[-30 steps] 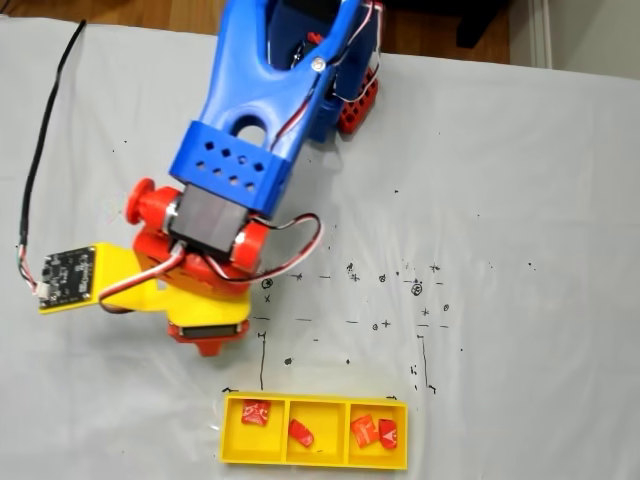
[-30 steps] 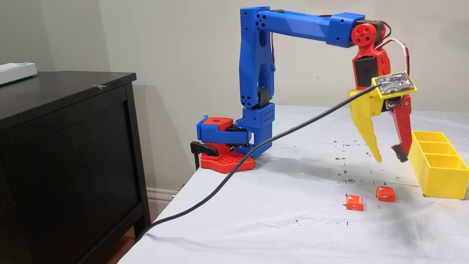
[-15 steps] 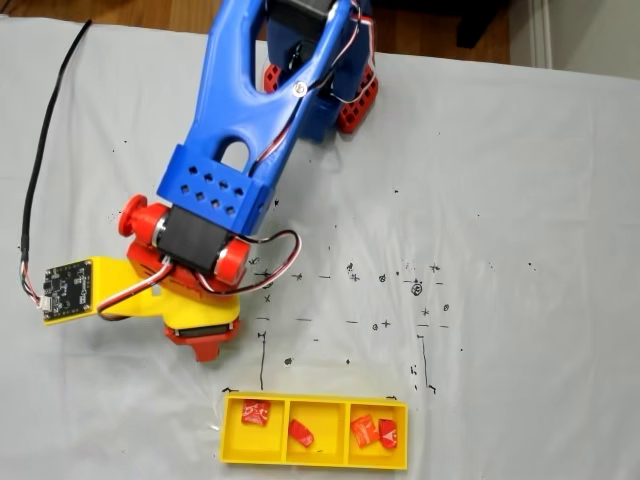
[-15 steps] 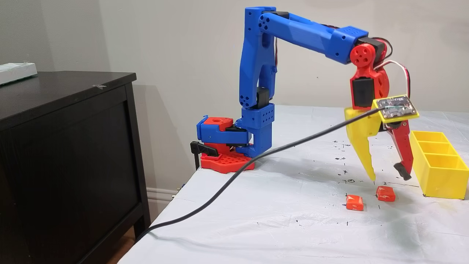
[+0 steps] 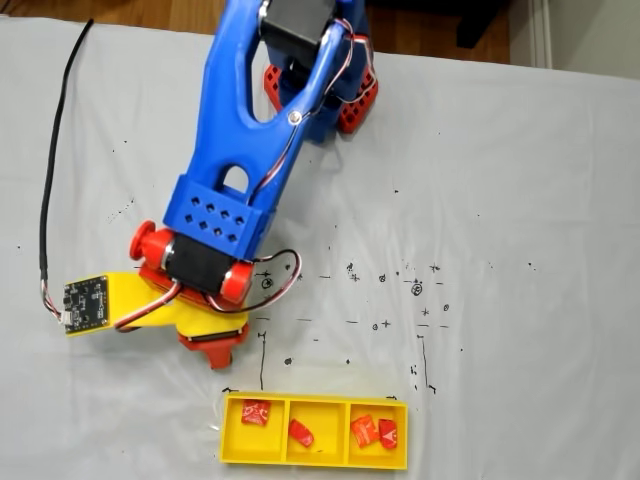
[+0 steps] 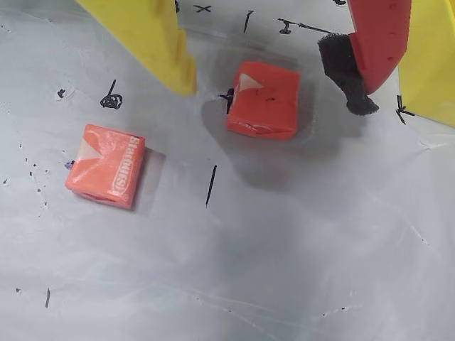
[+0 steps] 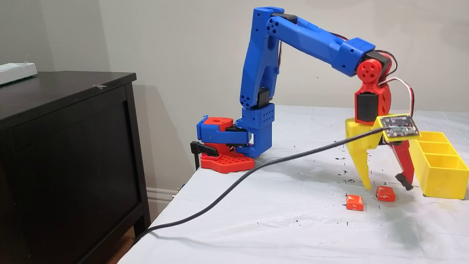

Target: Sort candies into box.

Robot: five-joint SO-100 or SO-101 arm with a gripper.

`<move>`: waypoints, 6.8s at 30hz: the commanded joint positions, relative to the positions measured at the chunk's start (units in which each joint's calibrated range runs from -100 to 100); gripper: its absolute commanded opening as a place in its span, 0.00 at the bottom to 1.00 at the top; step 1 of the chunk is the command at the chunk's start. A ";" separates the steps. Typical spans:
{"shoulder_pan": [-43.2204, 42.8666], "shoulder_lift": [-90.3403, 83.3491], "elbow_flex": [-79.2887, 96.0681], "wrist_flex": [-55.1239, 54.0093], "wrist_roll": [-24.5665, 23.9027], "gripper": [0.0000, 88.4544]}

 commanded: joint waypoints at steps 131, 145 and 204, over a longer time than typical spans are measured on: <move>-15.33 -7.02 -24.64 10.58 -10.84 0.00; -1.84 -21.10 -2.97 9.27 -2.69 0.00; 9.40 -7.11 7.22 -5.14 4.93 0.28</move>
